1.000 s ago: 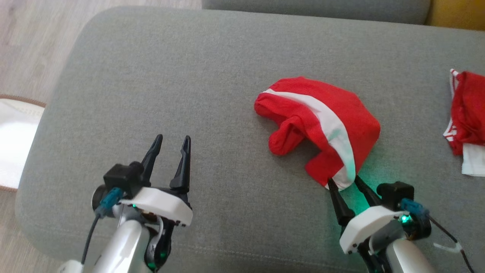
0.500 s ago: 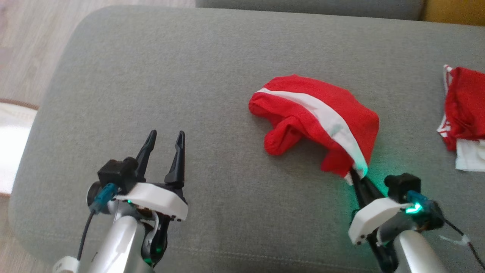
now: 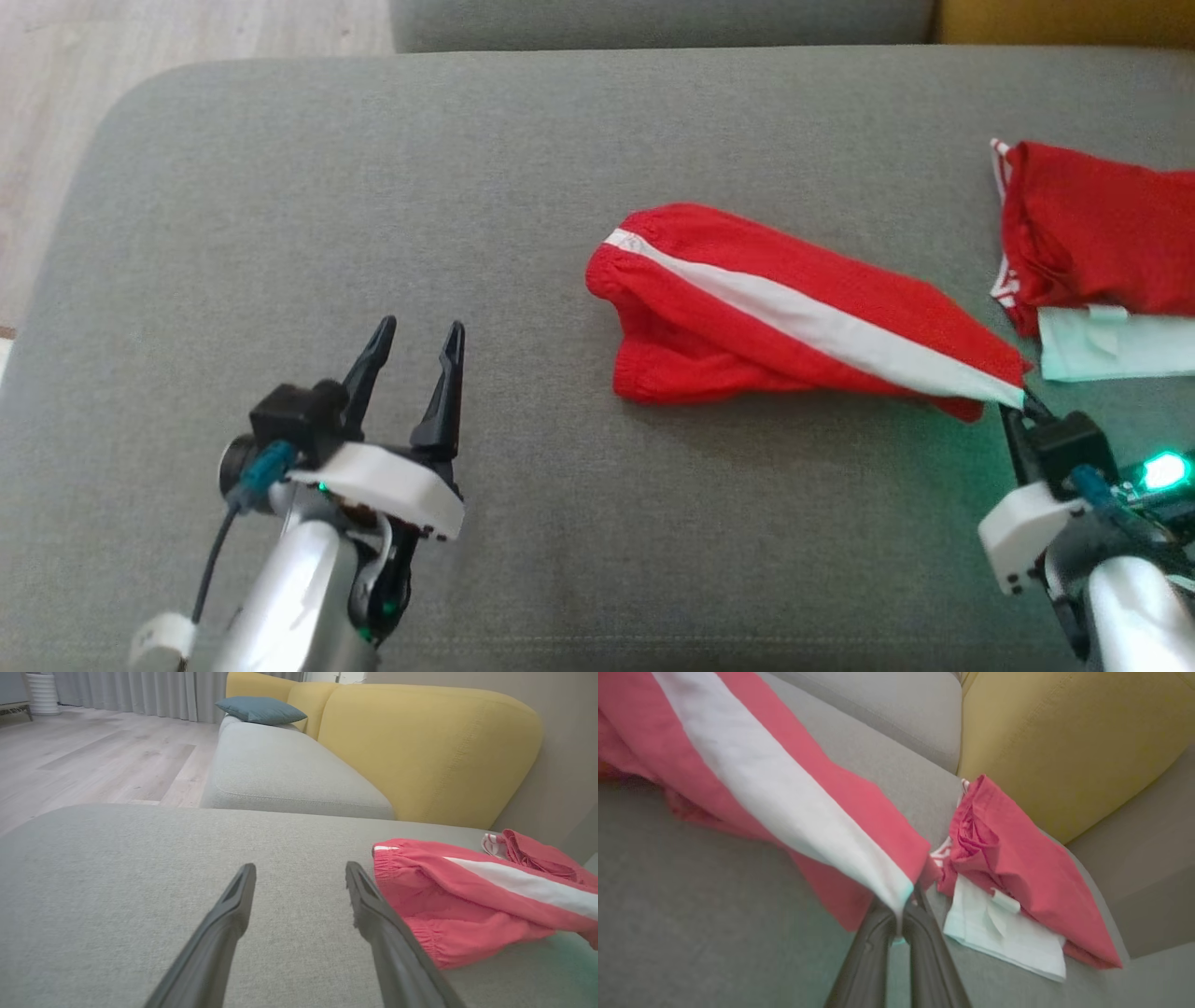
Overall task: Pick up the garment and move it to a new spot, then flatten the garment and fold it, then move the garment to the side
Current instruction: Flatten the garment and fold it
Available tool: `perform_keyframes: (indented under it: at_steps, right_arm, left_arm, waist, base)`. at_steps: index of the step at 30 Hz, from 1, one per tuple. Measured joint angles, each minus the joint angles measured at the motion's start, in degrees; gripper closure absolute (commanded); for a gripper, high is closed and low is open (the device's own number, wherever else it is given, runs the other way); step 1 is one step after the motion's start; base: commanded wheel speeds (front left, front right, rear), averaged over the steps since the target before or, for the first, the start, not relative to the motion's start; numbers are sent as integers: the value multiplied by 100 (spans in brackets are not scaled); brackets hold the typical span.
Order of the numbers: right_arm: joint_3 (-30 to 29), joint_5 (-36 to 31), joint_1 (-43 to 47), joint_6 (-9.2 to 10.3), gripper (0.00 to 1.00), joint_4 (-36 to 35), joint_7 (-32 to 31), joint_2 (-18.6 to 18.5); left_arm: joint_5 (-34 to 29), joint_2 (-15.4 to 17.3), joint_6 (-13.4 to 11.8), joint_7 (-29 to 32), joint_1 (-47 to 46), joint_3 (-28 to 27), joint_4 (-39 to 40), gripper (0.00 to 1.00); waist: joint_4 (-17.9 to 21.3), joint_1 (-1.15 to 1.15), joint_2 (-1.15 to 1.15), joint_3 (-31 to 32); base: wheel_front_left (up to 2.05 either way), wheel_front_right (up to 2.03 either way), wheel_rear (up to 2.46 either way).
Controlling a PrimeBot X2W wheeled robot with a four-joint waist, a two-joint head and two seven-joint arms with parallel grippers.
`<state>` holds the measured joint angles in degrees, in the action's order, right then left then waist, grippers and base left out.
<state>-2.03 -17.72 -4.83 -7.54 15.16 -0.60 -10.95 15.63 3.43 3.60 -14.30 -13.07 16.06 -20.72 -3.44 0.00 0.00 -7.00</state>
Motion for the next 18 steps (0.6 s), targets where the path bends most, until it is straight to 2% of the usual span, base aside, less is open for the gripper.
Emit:
perform_keyframes:
  at_steps: [4, 7, 11, 15, 18]
  right_arm:
    - [29, -247, 79, 0, 100, -53, 66, 24]
    - [69, -318, 77, 0, 100, -60, 143, 154]
    - [127, -415, 61, 0, 100, -25, 233, 278]
    - [162, -464, -61, 0, 100, 73, 388, 328]
    - [172, -516, -247, 0, 100, 141, 490, 343]
  left_arm:
    - [79, 8, 190, 100, -366, 114, -138, 0]
    - [463, 8, 319, 532, -742, 296, -192, 0]
    - [1491, 90, 354, 1621, -1374, 697, -260, 0]
    - [2775, 389, 354, 2933, -2058, 944, -300, 0]
    - [3219, 709, 354, 3784, -2583, 947, -565, 0]
  waist:
    - [130, 0, 0, -92]
    - [218, 0, 0, -181]
    - [347, 0, 0, -298]
    - [501, 0, 0, -408]
    - [606, 0, 0, -491]
  base:
    - [0, 0, 0]
    - [0, 0, 0]
    - [0, 0, 0]
    - [0, 0, 0]
    - [0, 0, 0]
